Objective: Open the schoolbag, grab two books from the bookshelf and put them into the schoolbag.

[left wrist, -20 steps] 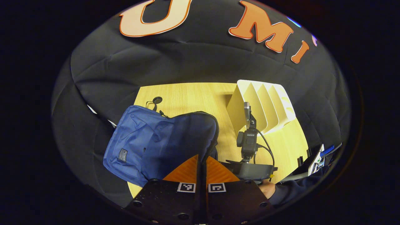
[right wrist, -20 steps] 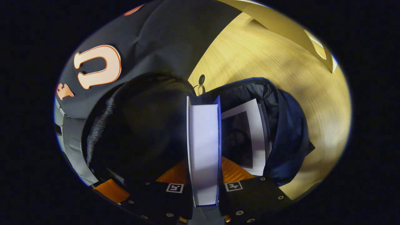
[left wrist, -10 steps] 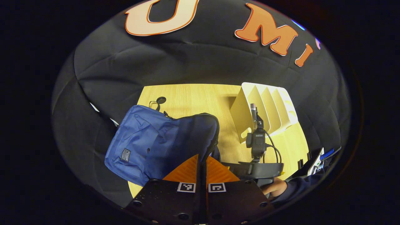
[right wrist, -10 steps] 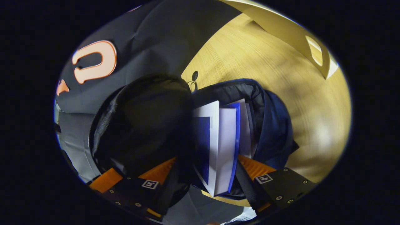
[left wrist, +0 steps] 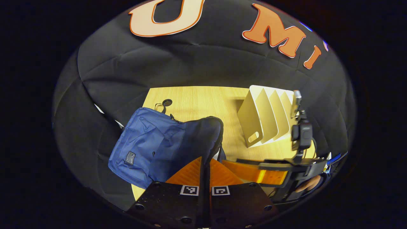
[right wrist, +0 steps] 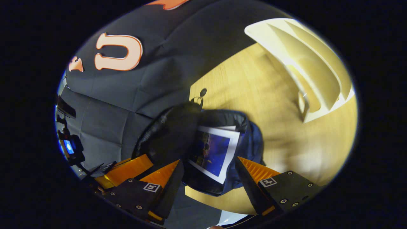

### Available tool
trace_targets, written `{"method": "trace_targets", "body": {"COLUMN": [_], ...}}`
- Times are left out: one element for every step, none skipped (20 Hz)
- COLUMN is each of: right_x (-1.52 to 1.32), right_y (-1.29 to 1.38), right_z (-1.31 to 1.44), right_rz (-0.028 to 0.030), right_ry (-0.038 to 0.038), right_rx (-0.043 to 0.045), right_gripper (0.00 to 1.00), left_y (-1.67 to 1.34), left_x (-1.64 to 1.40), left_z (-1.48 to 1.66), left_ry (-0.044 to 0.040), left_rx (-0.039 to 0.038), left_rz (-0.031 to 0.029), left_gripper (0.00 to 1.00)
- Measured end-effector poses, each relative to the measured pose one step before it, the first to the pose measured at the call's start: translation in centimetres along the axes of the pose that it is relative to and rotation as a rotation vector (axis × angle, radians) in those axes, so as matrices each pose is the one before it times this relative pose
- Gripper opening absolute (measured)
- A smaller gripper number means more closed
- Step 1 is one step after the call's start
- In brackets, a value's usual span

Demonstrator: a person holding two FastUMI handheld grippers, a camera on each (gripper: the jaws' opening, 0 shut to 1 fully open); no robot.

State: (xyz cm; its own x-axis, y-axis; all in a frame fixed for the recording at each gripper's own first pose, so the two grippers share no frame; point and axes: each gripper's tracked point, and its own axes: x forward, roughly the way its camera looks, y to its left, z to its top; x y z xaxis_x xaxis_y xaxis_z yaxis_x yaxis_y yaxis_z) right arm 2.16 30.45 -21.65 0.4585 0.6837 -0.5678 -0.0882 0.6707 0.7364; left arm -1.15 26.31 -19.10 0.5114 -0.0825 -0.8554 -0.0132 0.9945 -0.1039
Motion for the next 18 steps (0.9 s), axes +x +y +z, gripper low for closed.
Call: {"method": "trace_targets", "body": {"right_x": [-1.462,-1.361,-1.629,-1.322,-1.212,-1.306,-1.210,-0.974,-0.797,-0.723,-0.629,-0.578,-0.436,-0.375,-0.512,-0.504,-0.517,-0.412], "right_y": [-0.454,-0.570,-0.426,-0.725,-0.809,-0.758,-1.046,-1.081,-1.246,-1.038,-1.110,-1.417,-1.271,-1.260,-1.039,-0.858,-0.679,-1.037], "right_z": [1.074,0.796,0.793,1.070,1.230,0.932,0.906,0.806,0.228,0.403,0.440,0.394,0.282,0.284,0.178,0.197,0.471,0.370], "right_rz": [-0.01575,-0.01312,-0.01498,-0.02088,-0.02494,-0.02244,-0.02999,-0.01875,-0.02461,-0.00941,-0.02512,-0.02698,-0.02638,-0.02082,-0.01852,-0.00924,-0.00857,-0.01937], "right_ry": [-0.03492,-0.01335,-0.02089,-0.03081,-0.03070,-0.02633,-0.03087,-0.02218,-0.00653,-0.01153,-0.00705,-0.01366,-0.01047,-0.01526,-0.00415,-0.00686,-0.01393,-0.01251], "right_rx": [-0.03698,-0.04079,-0.03090,-0.02927,-0.02990,-0.02814,-0.02510,-0.02204,-0.01461,-0.00868,-0.01010,-0.01556,-0.01495,-0.01792,-0.01206,0.00135,-0.00436,-0.00614], "right_gripper": [0.97,0.96,0.96,0.97,0.97,0.96,0.96,0.97,0.96,0.96,0.96,0.97,0.97,0.97,0.97,0.97,0.97,0.97], "left_y": [0.048,-0.098,-0.029,-0.196,-0.151,-0.070,-0.246,-0.360,-0.362,-0.449,-0.551,-0.442,-0.551,-0.589,-0.223,-0.379,-0.741,-0.661], "left_x": [0.011,0.075,0.165,-0.007,0.000,0.168,0.369,0.237,0.358,0.287,0.338,0.359,0.264,0.114,0.260,0.182,-0.148,-0.351], "left_z": [0.047,-0.039,-0.087,-0.021,-0.017,0.028,-0.239,-0.267,-0.191,-0.277,-0.376,-0.352,-0.441,-0.408,-0.259,-0.057,-0.112,0.014], "left_ry": [-0.00288,0.00122,0.00019,0.00012,-0.00200,-0.00215,0.00615,0.00784,0.00666,0.00371,0.00518,0.00304,0.00739,0.00847,0.00296,-0.00001,0.00045,-0.00763], "left_rx": [0.00195,0.00210,0.00351,0.00890,0.01393,0.01684,0.01236,0.00966,0.00960,0.00068,0.00198,0.00475,0.00458,0.00197,-0.00527,-0.00546,-0.00448,-0.00197], "left_rz": [0.00740,0.00524,0.00954,0.01023,0.01508,0.02141,0.01507,0.01186,0.01092,0.00855,0.00350,0.00650,0.00437,0.00626,0.01175,0.00161,-0.00436,-0.00863], "left_gripper": [0.01,0.01,0.01,0.01,0.00,0.01,0.01,0.00,0.01,0.02,0.02,0.02,0.03,0.05,0.07,0.09,0.13,0.17]}}
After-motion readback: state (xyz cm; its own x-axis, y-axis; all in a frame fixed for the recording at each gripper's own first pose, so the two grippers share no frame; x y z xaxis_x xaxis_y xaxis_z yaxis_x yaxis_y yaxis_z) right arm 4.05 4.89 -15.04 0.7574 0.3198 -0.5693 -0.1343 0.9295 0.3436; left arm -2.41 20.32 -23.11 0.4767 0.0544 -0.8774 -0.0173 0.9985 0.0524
